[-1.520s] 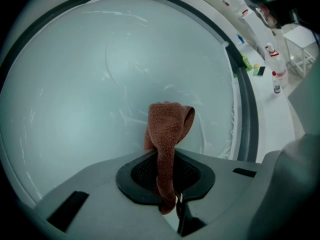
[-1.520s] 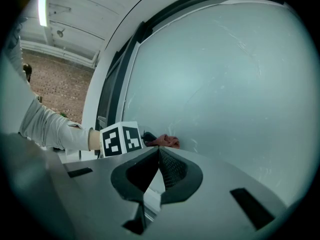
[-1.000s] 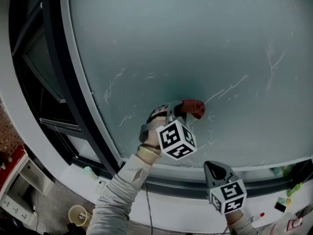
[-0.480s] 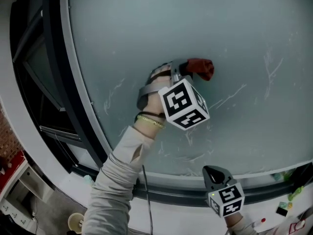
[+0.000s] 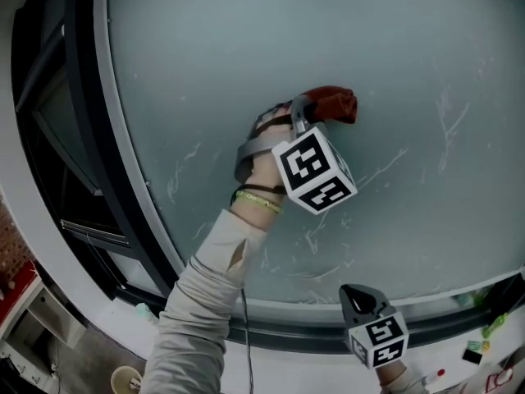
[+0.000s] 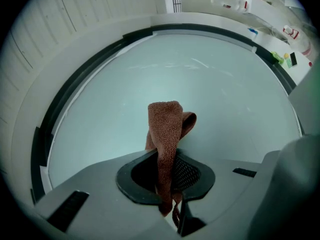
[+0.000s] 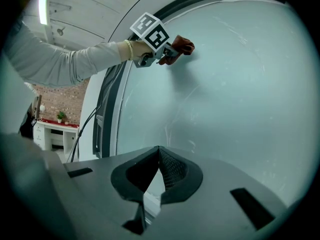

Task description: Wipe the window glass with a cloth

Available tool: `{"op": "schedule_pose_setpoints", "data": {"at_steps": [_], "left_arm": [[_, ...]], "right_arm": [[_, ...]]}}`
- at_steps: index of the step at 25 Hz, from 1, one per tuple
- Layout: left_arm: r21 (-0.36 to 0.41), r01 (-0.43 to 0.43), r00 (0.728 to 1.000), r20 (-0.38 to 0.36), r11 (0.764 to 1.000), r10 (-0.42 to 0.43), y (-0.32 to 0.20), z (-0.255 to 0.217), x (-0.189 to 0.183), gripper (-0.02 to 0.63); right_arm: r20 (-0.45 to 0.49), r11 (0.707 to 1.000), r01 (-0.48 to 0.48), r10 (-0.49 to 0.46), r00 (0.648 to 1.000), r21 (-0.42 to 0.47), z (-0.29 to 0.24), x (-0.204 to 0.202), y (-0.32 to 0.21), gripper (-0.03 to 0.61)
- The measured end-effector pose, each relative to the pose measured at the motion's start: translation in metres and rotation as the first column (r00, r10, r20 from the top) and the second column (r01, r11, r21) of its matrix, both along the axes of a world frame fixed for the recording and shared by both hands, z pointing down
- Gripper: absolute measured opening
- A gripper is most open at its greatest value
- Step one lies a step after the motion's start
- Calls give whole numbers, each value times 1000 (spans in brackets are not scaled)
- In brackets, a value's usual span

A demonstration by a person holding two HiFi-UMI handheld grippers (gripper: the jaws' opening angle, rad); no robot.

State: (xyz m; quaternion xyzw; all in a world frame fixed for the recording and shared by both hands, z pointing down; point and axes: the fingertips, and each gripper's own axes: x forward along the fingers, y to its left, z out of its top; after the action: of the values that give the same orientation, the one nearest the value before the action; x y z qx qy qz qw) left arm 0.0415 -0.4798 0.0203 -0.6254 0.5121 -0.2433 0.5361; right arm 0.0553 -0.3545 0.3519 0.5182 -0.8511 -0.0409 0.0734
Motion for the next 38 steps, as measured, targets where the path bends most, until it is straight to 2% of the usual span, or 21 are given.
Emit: {"op": "schedule_pose_setpoints", "data": {"at_steps": [5, 17, 22, 32, 38], "left_arm": [[-8, 2, 1000, 30, 1000, -2, -3, 23, 10, 52], [-122, -38, 999, 6, 992, 40, -2, 80, 20, 52], [-176, -59, 998, -17, 983, 57, -2, 116, 25, 52], [-244, -50, 999, 5, 968, 53, -2, 178, 31, 52], [-284, -48, 999, 10, 958, 53, -3, 215, 31, 52]], "right_arm": [[-9, 1000, -3, 2, 1000, -30, 7, 0, 3, 6], [-6, 1000, -8, 8, 1000, -17, 5, 1, 12, 6], [-3, 1000, -20, 20, 1000, -14, 6, 8, 18, 6], [-11, 998, -33, 32, 999, -46, 13, 18, 26, 6], [0, 999, -50, 50, 999, -17, 10, 24, 27, 6]]}}
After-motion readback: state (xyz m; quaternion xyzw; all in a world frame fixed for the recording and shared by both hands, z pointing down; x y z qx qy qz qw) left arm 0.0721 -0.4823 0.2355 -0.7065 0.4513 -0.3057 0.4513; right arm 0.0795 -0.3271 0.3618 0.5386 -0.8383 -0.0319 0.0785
